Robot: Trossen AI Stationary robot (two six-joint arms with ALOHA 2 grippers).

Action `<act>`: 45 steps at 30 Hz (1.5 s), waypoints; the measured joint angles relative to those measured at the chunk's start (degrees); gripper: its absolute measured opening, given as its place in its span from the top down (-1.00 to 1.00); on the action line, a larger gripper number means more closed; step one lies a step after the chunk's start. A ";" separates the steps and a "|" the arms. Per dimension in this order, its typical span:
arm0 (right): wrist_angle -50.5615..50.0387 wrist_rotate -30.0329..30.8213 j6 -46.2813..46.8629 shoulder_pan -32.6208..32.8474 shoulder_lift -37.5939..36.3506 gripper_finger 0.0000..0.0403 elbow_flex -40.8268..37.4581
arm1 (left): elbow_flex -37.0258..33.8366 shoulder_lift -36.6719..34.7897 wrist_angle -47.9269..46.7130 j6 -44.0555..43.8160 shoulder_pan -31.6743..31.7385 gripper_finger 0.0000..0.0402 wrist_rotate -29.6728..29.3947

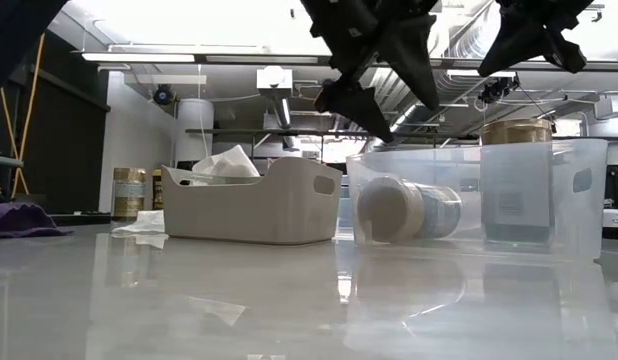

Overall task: Sort spices by type
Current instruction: Put the right gold seasoning bottle into the bottom transparent bin

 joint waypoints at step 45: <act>0.55 -0.04 0.02 -4.11 0.04 1.00 -0.02 | -0.09 7.94 -0.64 5.03 -0.37 -0.24 -3.29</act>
